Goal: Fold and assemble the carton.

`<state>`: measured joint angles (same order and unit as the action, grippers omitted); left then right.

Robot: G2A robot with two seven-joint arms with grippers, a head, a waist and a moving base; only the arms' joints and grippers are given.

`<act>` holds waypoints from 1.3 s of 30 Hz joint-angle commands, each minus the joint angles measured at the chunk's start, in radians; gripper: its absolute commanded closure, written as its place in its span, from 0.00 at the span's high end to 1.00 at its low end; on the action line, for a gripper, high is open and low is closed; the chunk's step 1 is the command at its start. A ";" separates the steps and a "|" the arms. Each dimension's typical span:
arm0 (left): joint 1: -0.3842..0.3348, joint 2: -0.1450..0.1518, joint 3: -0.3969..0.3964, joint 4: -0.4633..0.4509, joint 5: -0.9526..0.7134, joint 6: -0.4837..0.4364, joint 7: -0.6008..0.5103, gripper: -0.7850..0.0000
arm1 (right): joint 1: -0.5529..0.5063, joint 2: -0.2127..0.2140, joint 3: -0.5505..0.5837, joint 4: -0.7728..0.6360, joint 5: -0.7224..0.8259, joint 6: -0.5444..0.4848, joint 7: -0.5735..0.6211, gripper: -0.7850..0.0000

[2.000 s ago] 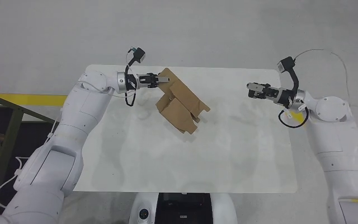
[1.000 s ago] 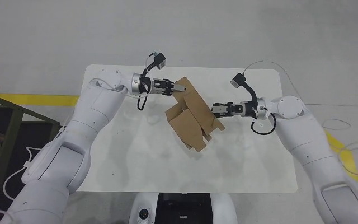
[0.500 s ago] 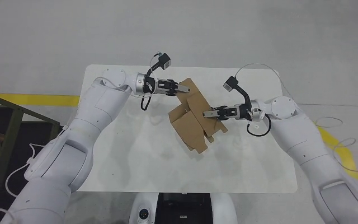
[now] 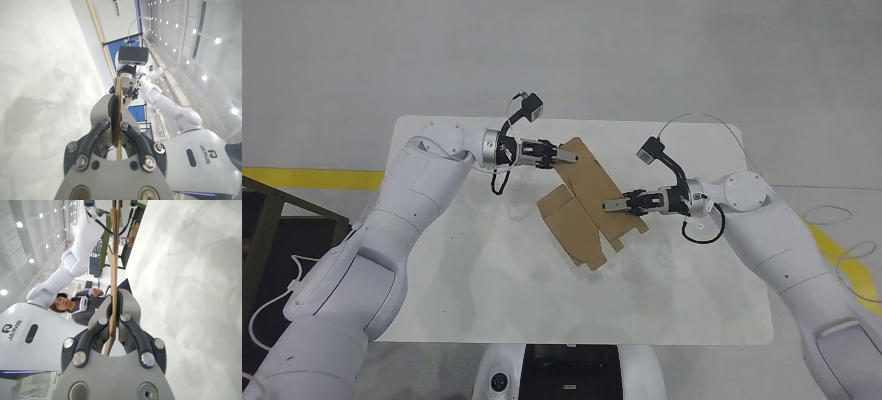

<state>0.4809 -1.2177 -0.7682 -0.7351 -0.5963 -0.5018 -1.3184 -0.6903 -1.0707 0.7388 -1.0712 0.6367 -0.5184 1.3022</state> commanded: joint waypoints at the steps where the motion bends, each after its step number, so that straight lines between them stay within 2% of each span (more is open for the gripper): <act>1: -0.002 0.001 -0.004 0.005 -0.009 -0.002 0.002 1.00 | 0.002 0.001 -0.005 -0.002 0.005 0.001 0.001 0.00; 6: -0.003 0.012 -0.030 0.003 -0.038 -0.011 0.011 1.00 | 0.009 0.003 -0.015 0.011 0.021 0.011 0.011 0.00; 11: 0.011 0.036 -0.075 -0.005 -0.054 -0.027 0.027 1.00 | 0.014 0.006 -0.008 0.024 0.026 -0.004 -0.004 0.00; 16: 0.039 0.060 -0.116 0.000 -0.040 -0.060 0.060 1.00 | -0.001 0.005 0.027 0.048 0.112 -0.010 -0.011 0.00; 24: 0.082 0.070 -0.146 -0.014 -0.057 -0.081 0.081 1.00 | -0.032 -0.004 0.064 0.010 0.202 0.027 -0.027 0.00; 30: 0.108 0.060 -0.140 -0.047 -0.058 -0.084 0.092 1.00 | -0.071 -0.005 0.092 -0.037 0.183 0.081 -0.151 0.00; 39: 0.154 0.046 -0.126 -0.106 -0.037 -0.069 0.145 1.00 | -0.175 0.009 0.165 -0.124 0.097 0.099 -0.380 0.00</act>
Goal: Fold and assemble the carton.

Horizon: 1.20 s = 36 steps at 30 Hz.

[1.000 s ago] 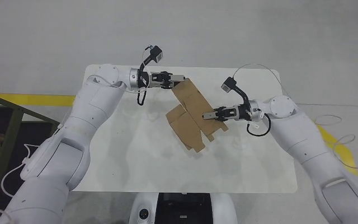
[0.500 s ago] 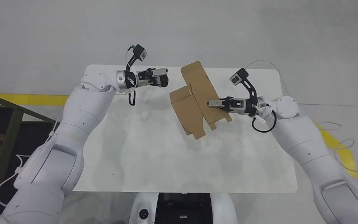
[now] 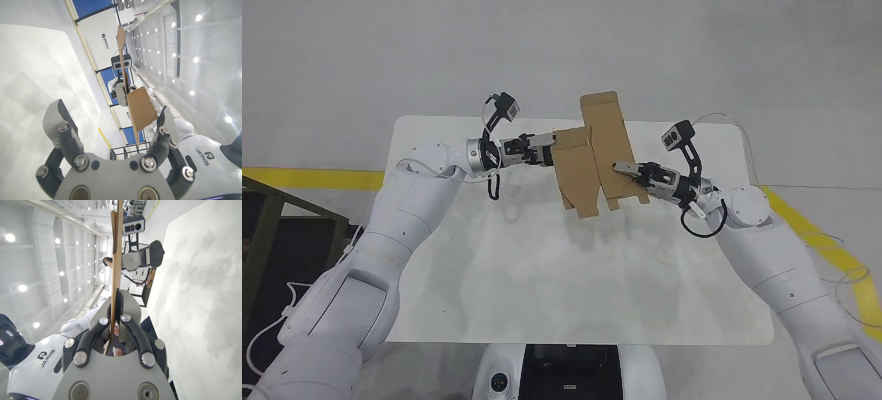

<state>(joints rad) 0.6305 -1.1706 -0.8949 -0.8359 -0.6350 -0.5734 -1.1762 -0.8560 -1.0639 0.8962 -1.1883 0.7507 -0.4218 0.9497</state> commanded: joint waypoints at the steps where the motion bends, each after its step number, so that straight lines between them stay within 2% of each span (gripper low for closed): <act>1: 0.008 -0.002 0.001 -0.008 0.004 0.006 0.008 1.00 | -0.019 0.003 0.016 -0.016 -0.032 0.007 -0.054 0.00; 10: 0.029 -0.013 0.002 -0.037 0.004 0.028 0.021 1.00 | -0.085 0.011 0.071 -0.097 -0.120 0.049 -0.178 0.00; 18: 0.037 -0.029 0.016 -0.047 0.010 0.052 0.039 1.00 | -0.108 0.004 0.089 -0.113 -0.141 0.065 -0.221 0.00; 19: 0.037 -0.031 0.018 -0.045 0.011 0.055 0.044 0.95 | -0.109 0.002 0.090 -0.113 -0.141 0.065 -0.224 0.00; 22: 0.033 -0.039 0.023 -0.041 0.013 0.058 0.054 0.69 | -0.109 -0.002 0.093 -0.108 -0.143 0.066 -0.230 0.00; 23: 0.033 -0.041 0.024 -0.039 0.012 0.059 0.055 0.55 | -0.109 -0.003 0.095 -0.105 -0.145 0.067 -0.230 0.00; 24: 0.032 -0.043 0.026 -0.039 0.011 0.058 0.056 0.49 | -0.109 -0.005 0.096 -0.103 -0.146 0.067 -0.231 0.00; 28: 0.027 -0.053 0.029 -0.036 -0.001 0.061 0.051 0.37 | -0.111 -0.010 0.102 -0.097 -0.148 0.067 -0.230 0.00; 36: 0.017 -0.068 0.028 -0.029 -0.018 0.061 0.034 0.22 | -0.115 -0.019 0.112 -0.091 -0.158 0.069 -0.236 0.00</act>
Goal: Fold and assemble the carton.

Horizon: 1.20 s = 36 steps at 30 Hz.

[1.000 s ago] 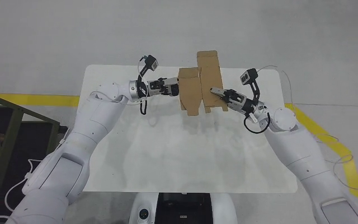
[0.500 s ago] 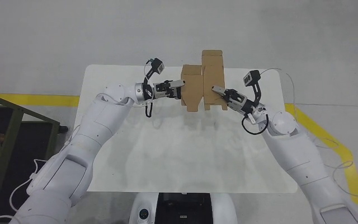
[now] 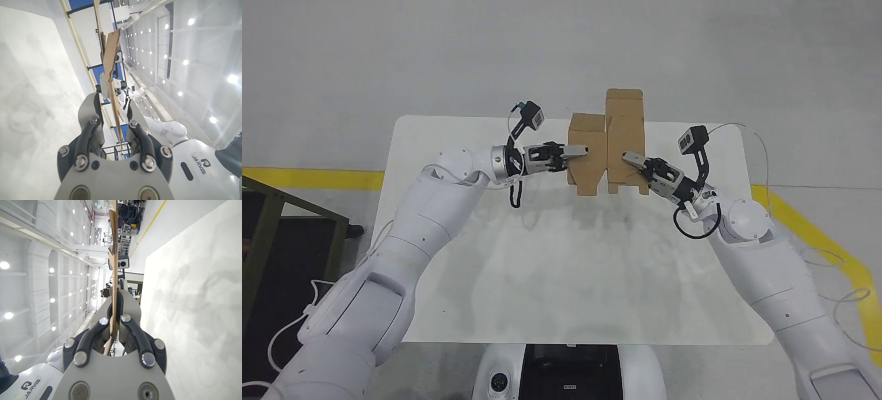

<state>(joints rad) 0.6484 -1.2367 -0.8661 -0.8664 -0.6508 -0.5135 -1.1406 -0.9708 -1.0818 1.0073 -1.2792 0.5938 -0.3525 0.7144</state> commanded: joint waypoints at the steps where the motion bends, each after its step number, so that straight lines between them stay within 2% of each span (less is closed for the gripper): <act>1: -0.001 -0.003 -0.001 0.003 -0.002 0.001 -0.003 0.18 | -0.001 -0.002 0.003 0.001 -0.002 0.001 -0.002 0.00; 2: -0.002 -0.004 -0.001 0.004 -0.004 0.002 -0.006 0.12 | -0.001 -0.003 0.004 0.001 -0.003 0.001 -0.002 0.00; 3: -0.002 -0.006 -0.002 0.005 -0.006 0.003 -0.010 0.00 | -0.002 -0.004 0.005 0.001 -0.005 0.001 -0.001 0.00; 5: -0.004 -0.008 -0.003 0.008 -0.007 0.004 -0.015 0.00 | -0.003 -0.006 0.009 0.001 -0.005 0.001 0.000 0.00; 6: -0.004 -0.009 -0.004 0.009 -0.009 0.004 -0.019 0.00 | -0.004 -0.007 0.010 0.000 -0.004 0.001 0.003 0.20; 7: -0.005 -0.011 -0.005 0.012 -0.009 0.004 -0.021 0.00 | -0.004 -0.008 0.013 -0.001 -0.004 0.000 0.006 0.47; 8: -0.007 -0.011 -0.007 0.015 -0.009 0.005 -0.023 0.00 | -0.006 -0.008 0.015 -0.001 -0.003 0.001 0.008 1.00; 15: -0.042 -0.007 -0.030 0.053 0.022 0.008 -0.086 0.00 | -0.009 0.000 0.076 0.027 0.015 -0.018 0.088 1.00; 20: -0.079 -0.004 -0.036 0.083 0.016 0.049 -0.215 0.00 | 0.013 0.009 0.117 0.088 0.021 -0.026 0.212 1.00; 23: -0.100 -0.003 -0.029 0.090 0.023 0.109 -0.275 0.00 | 0.033 0.013 0.135 0.137 0.024 -0.030 0.277 1.00; 29: -0.119 0.013 -0.004 0.056 0.095 0.178 -0.344 0.00 | 0.074 0.016 0.151 0.210 0.036 -0.068 0.433 1.00; 36: -0.108 0.050 -0.003 -0.021 0.093 0.226 -0.393 0.00 | 0.137 0.010 0.138 0.299 0.049 -0.114 0.584 1.00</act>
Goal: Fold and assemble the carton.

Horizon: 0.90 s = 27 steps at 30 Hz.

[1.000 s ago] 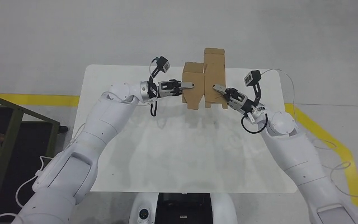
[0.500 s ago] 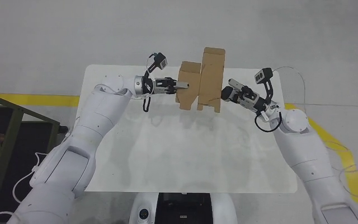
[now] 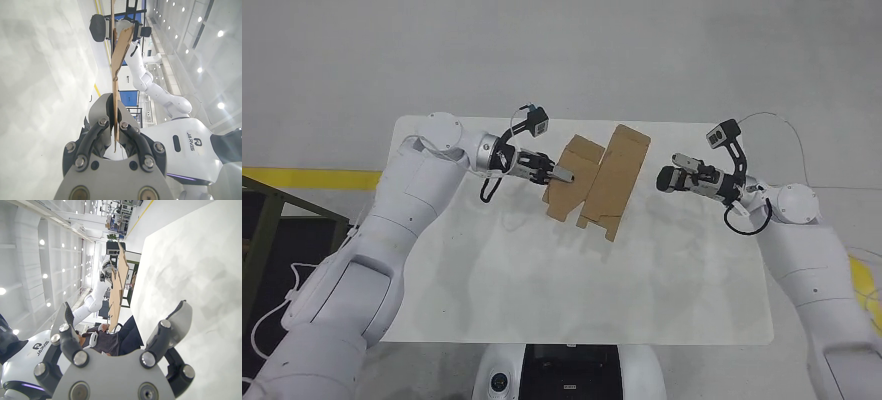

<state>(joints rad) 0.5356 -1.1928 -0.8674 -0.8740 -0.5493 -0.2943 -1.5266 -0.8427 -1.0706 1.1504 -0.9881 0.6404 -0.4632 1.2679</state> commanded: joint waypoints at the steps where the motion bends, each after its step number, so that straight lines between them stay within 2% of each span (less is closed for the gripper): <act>1: 0.010 0.012 -0.002 -0.027 -0.016 0.010 -0.009 0.00 | 0.019 -0.003 -0.009 0.016 0.010 -0.009 0.062 1.00; 4: 0.021 0.029 0.016 -0.066 -0.024 0.010 -0.009 0.00 | 0.047 -0.008 -0.036 0.008 0.010 0.025 0.114 1.00; 9: 0.020 0.054 0.078 -0.112 -0.044 0.010 -0.009 0.00 | 0.066 -0.011 -0.067 -0.010 0.011 0.032 0.121 1.00; 16: 0.001 0.074 0.129 -0.129 -0.093 0.010 -0.009 0.00 | 0.083 -0.015 -0.125 -0.032 0.012 0.040 0.129 1.00; 20: -0.007 0.078 0.150 -0.136 -0.118 0.010 -0.009 0.00 | 0.089 -0.015 -0.147 -0.026 0.016 0.032 0.122 0.70; 22: -0.012 0.080 0.159 -0.136 -0.127 0.010 -0.009 0.00 | 0.091 -0.014 -0.154 -0.022 0.019 0.029 0.118 0.48; 27: -0.018 0.083 0.171 -0.135 -0.154 0.010 -0.009 0.00 | 0.095 -0.010 -0.170 -0.022 0.025 0.027 0.116 0.33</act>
<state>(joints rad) 0.5182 -1.1106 -0.6975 -1.0096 -0.6977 -0.2847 -1.5359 -0.7483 -1.0819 0.9829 -1.0088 0.6647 -0.4366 1.3839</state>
